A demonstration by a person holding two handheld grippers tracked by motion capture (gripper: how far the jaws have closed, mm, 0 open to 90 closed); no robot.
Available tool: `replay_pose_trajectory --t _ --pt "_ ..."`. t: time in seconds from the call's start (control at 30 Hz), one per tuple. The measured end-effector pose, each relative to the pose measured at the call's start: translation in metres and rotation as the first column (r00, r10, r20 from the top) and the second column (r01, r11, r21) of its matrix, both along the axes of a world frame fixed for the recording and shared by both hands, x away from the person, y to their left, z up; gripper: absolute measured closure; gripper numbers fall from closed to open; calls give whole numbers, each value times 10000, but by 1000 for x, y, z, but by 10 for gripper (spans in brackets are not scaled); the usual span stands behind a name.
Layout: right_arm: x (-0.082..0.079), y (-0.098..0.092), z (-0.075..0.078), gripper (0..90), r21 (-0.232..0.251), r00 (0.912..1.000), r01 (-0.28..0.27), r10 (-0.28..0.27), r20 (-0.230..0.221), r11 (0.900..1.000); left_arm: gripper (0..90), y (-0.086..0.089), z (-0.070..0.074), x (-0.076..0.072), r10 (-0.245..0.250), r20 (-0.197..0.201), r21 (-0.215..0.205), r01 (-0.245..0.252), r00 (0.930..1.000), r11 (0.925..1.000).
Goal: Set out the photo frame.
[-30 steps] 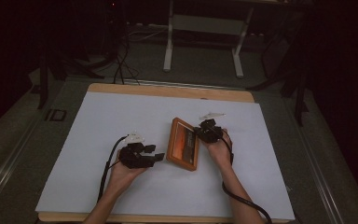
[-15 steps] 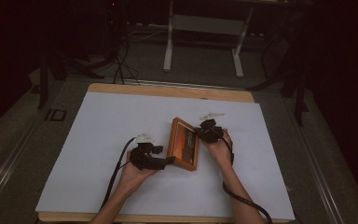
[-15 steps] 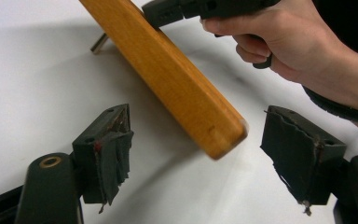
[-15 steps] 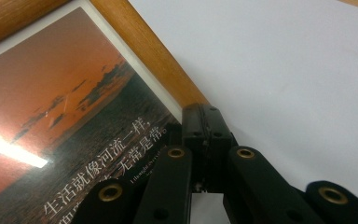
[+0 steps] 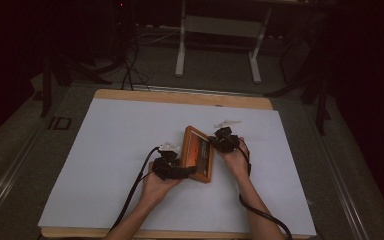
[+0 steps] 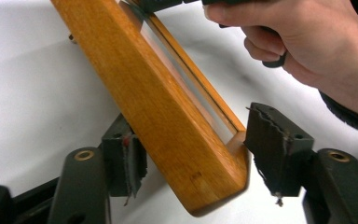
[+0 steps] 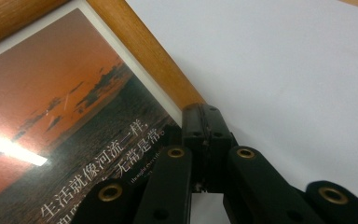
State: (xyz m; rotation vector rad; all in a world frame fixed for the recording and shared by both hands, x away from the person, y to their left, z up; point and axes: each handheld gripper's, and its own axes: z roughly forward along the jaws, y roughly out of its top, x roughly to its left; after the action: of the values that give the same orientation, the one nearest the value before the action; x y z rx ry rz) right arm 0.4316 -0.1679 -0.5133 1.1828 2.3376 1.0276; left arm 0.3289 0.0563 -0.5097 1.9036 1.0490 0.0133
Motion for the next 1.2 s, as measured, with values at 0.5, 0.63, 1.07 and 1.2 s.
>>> replay_pose_trajectory --t 0.5,0.63,1.07,1.2 --pt "0 -6 0 876 187 9999 98 -97 -41 9998 495 -6 10 4 128 -460 60 -125 9989 9999" --pt "-1 -13 0 855 267 9999 129 -127 -74 9996 521 -7 13 7 107 -592 82 -103 9982 9999" --pt "-11 -39 3 813 152 9998 175 -175 54 9997 604 -19 31 19 -245 -543 832 290 9982 9961" --pt "-15 -48 6 806 69 9998 149 -150 136 9999 632 -21 36 22 -390 -460 1019 435 9982 9938"
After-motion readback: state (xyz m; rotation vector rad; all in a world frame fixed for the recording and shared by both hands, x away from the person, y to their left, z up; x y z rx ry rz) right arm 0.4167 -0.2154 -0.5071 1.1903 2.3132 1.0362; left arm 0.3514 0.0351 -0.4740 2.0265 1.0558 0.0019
